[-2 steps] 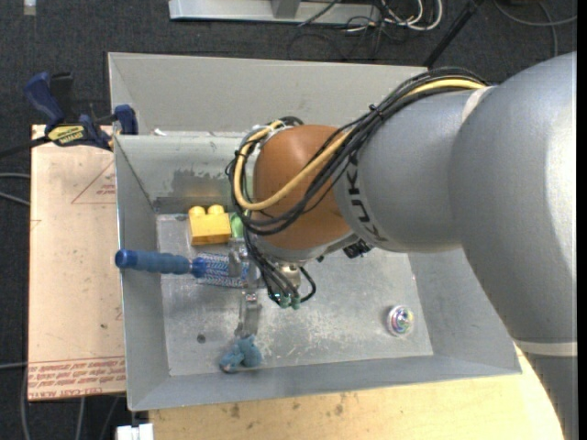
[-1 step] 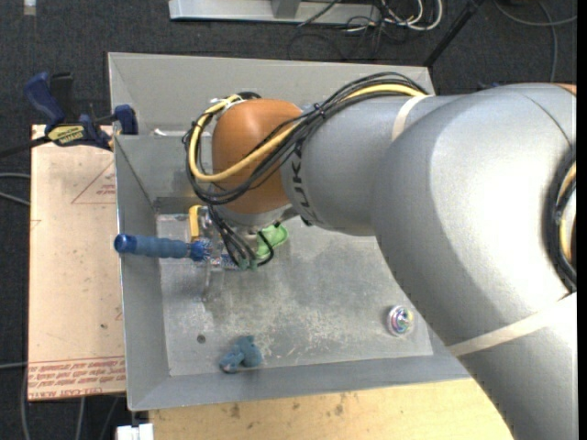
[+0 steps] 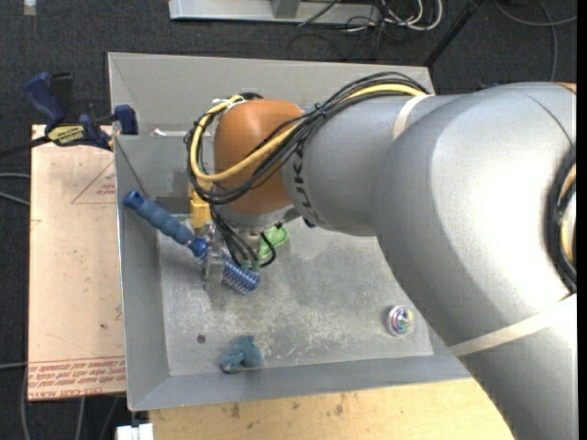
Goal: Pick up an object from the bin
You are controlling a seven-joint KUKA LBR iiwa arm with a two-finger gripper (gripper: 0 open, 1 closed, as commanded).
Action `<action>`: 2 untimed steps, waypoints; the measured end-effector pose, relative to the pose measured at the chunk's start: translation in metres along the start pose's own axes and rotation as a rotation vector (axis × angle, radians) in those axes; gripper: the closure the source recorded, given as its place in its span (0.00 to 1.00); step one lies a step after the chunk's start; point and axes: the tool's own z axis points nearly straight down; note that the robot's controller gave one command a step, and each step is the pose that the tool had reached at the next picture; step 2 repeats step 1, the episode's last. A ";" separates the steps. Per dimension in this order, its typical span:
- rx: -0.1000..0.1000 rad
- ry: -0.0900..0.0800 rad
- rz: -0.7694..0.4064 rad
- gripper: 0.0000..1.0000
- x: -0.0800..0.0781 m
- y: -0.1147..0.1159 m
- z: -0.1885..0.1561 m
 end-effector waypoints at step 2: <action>-0.002 -0.002 -0.006 1.00 0.032 0.011 -0.180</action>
Offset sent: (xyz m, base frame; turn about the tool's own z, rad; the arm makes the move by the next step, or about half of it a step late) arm -0.0339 0.0092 0.1752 -0.0023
